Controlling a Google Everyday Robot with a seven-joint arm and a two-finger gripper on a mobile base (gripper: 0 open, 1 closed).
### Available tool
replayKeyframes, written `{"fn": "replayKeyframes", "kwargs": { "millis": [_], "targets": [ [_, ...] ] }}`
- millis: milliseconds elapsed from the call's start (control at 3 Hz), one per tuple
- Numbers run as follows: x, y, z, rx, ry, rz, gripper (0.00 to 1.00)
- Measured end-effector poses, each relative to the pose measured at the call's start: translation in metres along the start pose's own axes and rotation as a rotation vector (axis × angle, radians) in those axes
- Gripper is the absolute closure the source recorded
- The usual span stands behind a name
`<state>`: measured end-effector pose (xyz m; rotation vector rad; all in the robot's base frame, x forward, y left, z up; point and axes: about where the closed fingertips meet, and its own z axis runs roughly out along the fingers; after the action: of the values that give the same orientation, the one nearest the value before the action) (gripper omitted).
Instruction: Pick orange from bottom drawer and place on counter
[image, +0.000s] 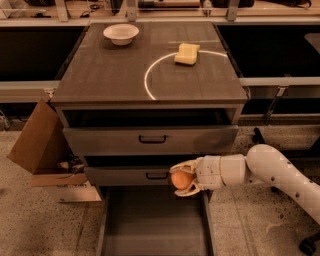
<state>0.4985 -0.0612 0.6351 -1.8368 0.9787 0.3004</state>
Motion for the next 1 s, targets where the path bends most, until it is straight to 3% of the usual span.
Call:
{"fn": "replayKeyframes", "kwargs": {
  "millis": [333,667,1000],
  "targets": [
    [-0.006,-0.015,-0.015,0.052,-0.019,-0.007,1.0],
    [-0.02,-0.053,-0.066,0.154,-0.079,-0.032,1.0],
    [-0.033,-0.095,-0.13,0.202,-0.112,-0.052,1.0]
  ]
}}
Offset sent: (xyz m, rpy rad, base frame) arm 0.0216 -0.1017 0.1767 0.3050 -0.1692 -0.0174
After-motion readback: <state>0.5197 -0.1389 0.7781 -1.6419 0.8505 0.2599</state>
